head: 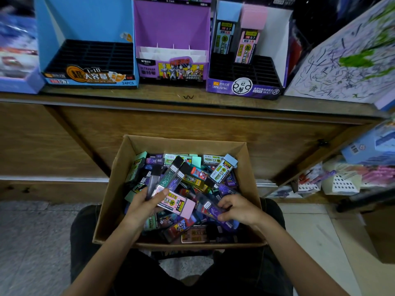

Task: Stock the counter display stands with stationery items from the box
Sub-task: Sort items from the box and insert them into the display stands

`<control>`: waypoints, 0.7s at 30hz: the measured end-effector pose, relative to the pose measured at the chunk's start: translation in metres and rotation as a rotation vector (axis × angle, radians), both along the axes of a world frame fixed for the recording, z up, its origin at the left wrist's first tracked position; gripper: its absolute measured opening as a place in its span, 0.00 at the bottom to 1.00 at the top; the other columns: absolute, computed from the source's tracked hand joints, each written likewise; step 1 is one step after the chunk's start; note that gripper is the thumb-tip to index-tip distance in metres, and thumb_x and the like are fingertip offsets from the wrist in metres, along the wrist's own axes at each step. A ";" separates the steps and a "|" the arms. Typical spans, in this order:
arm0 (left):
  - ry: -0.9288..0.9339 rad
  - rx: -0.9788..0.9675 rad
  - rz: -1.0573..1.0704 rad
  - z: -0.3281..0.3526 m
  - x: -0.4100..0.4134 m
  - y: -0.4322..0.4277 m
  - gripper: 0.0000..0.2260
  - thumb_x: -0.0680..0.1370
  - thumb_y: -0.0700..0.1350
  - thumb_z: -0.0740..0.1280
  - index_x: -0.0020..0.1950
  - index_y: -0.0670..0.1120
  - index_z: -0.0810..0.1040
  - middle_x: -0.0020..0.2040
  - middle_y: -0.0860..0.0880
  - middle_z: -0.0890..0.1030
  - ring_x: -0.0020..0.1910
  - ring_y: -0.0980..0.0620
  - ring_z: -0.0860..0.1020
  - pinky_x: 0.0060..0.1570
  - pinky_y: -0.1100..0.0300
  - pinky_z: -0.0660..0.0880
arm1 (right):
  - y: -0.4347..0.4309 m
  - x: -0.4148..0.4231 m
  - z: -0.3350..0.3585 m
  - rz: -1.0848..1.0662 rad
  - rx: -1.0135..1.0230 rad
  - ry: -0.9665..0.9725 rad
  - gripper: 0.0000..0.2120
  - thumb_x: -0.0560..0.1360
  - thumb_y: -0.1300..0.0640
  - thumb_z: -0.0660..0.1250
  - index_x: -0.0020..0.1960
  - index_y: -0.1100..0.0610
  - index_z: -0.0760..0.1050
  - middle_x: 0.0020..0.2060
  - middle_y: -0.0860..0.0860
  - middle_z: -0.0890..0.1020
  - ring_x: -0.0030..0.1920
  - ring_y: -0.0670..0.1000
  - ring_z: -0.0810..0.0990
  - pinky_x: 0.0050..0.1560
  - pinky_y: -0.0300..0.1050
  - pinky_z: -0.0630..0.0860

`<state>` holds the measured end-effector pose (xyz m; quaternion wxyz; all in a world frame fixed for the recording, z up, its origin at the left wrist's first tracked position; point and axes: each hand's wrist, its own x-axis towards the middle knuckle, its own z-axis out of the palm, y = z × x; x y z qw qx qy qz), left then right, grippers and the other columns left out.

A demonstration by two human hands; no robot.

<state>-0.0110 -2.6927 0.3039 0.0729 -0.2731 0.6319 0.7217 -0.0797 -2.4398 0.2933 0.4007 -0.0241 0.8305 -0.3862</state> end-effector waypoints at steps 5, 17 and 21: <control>0.066 0.031 0.128 0.000 -0.007 0.007 0.10 0.76 0.40 0.67 0.56 0.40 0.77 0.49 0.41 0.82 0.49 0.44 0.80 0.42 0.58 0.79 | -0.004 -0.003 0.016 -0.480 -0.400 -0.026 0.09 0.69 0.71 0.70 0.48 0.64 0.79 0.45 0.57 0.82 0.46 0.53 0.80 0.50 0.41 0.76; 0.112 0.228 0.124 0.008 -0.021 0.049 0.12 0.72 0.52 0.68 0.52 0.48 0.78 0.47 0.49 0.85 0.48 0.50 0.83 0.41 0.60 0.79 | -0.065 0.018 0.038 -0.493 -0.547 -0.015 0.11 0.72 0.66 0.69 0.53 0.59 0.78 0.51 0.55 0.83 0.54 0.54 0.80 0.56 0.46 0.76; 0.071 0.260 0.106 0.006 -0.019 0.049 0.27 0.62 0.54 0.75 0.59 0.49 0.76 0.51 0.47 0.84 0.51 0.47 0.82 0.51 0.50 0.78 | -0.071 0.019 0.043 -0.434 -0.502 0.040 0.12 0.72 0.67 0.69 0.54 0.60 0.77 0.51 0.56 0.82 0.53 0.52 0.81 0.55 0.44 0.77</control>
